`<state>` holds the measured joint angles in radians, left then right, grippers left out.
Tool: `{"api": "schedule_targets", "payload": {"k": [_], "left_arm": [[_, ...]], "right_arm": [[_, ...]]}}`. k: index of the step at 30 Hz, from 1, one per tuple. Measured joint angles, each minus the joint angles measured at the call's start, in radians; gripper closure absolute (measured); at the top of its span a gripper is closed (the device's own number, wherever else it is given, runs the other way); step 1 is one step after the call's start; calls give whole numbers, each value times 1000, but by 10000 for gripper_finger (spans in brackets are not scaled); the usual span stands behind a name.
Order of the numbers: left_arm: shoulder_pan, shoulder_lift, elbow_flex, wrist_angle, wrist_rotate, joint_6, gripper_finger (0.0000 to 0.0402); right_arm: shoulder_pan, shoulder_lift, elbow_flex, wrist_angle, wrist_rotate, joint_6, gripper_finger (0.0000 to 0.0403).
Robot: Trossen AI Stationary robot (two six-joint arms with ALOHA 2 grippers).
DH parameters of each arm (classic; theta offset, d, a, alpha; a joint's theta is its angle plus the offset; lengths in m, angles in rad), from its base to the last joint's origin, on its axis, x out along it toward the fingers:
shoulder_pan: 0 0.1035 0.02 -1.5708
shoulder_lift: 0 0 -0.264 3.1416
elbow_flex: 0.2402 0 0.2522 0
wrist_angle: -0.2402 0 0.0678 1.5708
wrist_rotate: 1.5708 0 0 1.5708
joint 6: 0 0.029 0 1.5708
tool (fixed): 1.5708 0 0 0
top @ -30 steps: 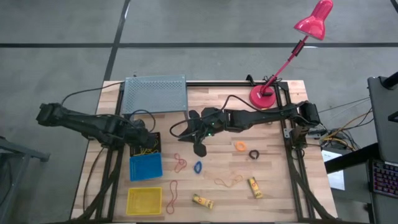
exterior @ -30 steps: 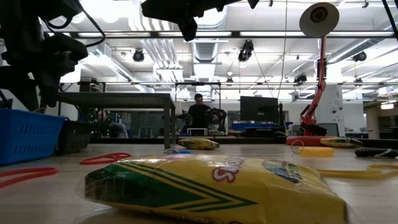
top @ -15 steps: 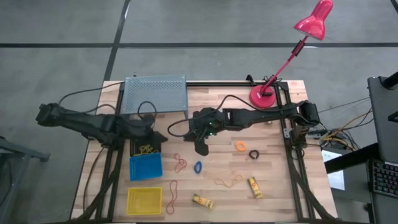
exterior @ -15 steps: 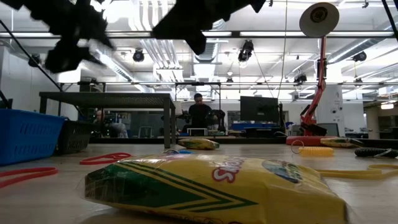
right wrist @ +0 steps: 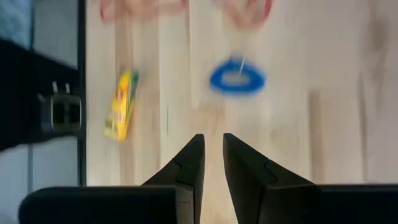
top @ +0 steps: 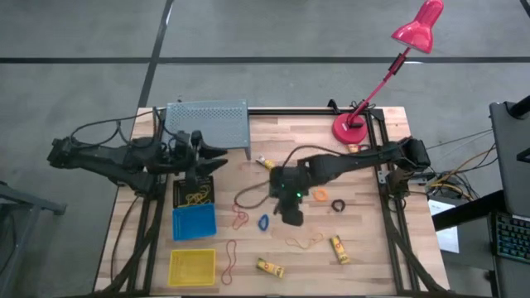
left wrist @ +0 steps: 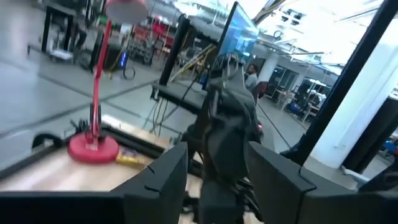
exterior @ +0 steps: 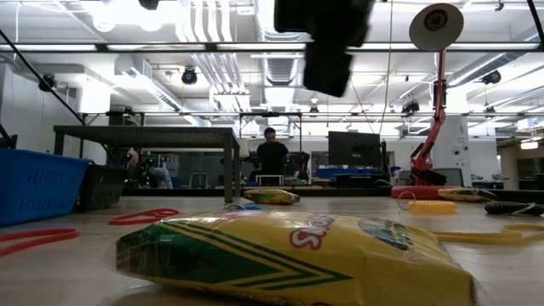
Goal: Pick & Place Office Desk Supplies
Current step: Put the yellow rubber band in the black bin
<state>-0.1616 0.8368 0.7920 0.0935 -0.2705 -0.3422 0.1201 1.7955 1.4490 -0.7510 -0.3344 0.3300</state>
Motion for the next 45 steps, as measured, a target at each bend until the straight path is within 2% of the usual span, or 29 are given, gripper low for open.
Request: {"api": "schedule_targets", "payload": {"k": [7, 17, 27, 30, 34, 41, 45], "left_arm": [[0, 3, 5, 6, -4, 56, 233], [8, 5, 5, 7, -3, 59, 233], [9, 5, 4, -34, -3, 59, 233], [9, 5, 4, -48, -3, 59, 233], [9, 5, 4, -47, -3, 59, 232], [9, 5, 4, -47, -3, 58, 233], [9, 5, 4, -46, -3, 58, 234]], "right_arm": [[101, 4, -6, -21, 7, 27, 346], [162, 4, -79, -3, 23, 84, 346], [183, 5, -229, 168, 24, 339, 346], [191, 5, -249, 219, 67, 366, 346], [208, 5, -277, 235, 177, 382, 346], [233, 5, -311, 267, 194, 423, 346], [267, 5, -335, 337, 252, 400, 346]]}}
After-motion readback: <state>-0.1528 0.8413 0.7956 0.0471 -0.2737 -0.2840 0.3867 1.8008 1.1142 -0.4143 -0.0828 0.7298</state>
